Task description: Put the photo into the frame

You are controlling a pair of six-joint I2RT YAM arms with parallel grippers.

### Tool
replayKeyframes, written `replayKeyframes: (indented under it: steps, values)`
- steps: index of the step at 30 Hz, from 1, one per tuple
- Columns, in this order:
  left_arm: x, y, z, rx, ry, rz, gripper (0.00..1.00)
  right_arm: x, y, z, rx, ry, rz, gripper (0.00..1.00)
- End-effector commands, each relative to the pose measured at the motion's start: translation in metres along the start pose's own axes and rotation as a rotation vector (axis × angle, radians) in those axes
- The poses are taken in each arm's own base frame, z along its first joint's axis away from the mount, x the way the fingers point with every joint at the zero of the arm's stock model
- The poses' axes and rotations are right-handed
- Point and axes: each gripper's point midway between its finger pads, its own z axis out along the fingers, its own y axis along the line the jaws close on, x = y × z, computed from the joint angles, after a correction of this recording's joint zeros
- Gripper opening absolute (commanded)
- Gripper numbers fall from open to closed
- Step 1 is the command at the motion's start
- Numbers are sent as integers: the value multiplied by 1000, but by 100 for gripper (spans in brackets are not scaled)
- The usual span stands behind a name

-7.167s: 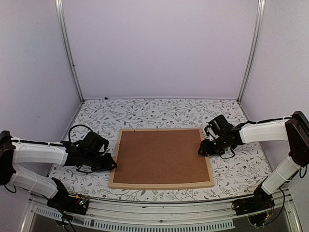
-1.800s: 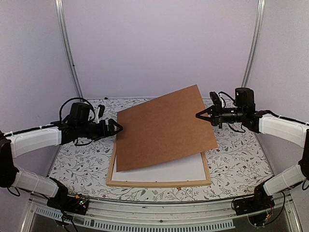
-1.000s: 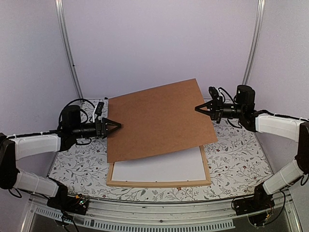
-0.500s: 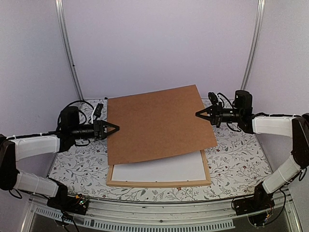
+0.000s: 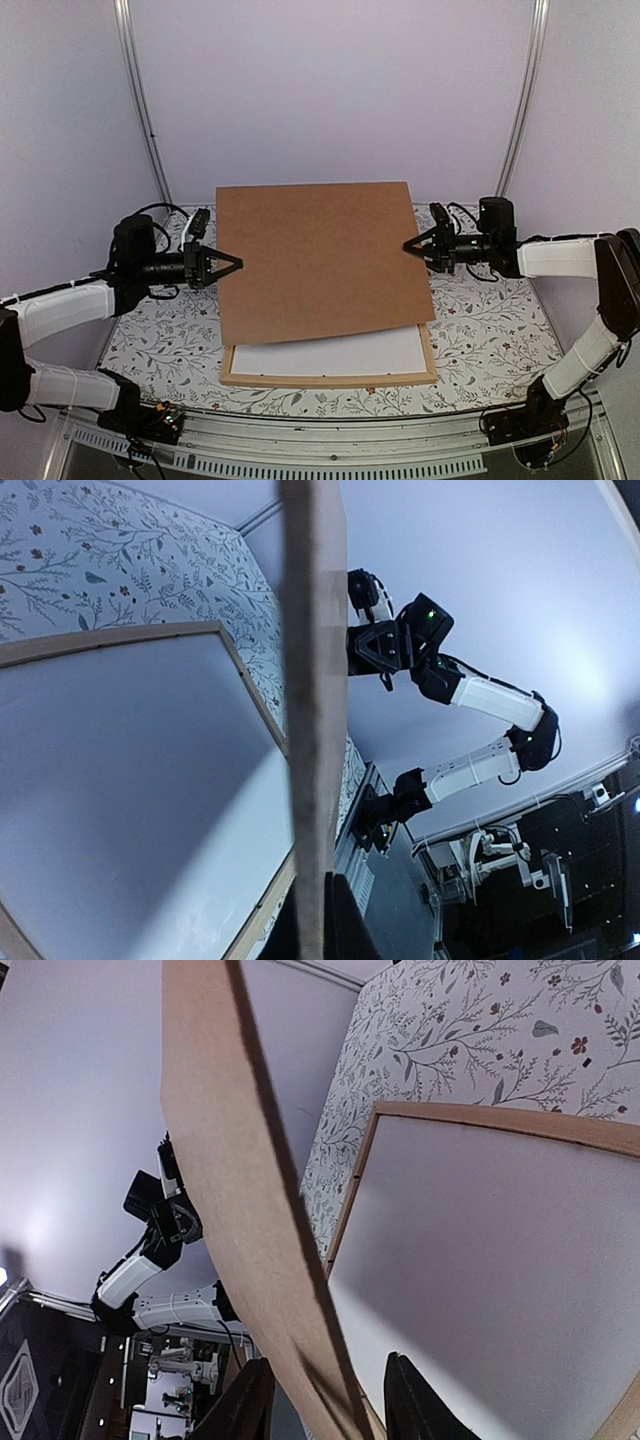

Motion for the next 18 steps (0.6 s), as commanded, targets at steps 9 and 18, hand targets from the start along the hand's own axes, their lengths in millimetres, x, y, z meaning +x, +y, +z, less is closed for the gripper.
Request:
replayKeyframes:
  steps: [9,18]
  values:
    - [17,-5,-19,-31,51,-161,0,8,-52,-28,339,-34,1,57]
    - [22,-5,-14,30,80,-250,0,5,-58,-48,423,-64,-24,59]
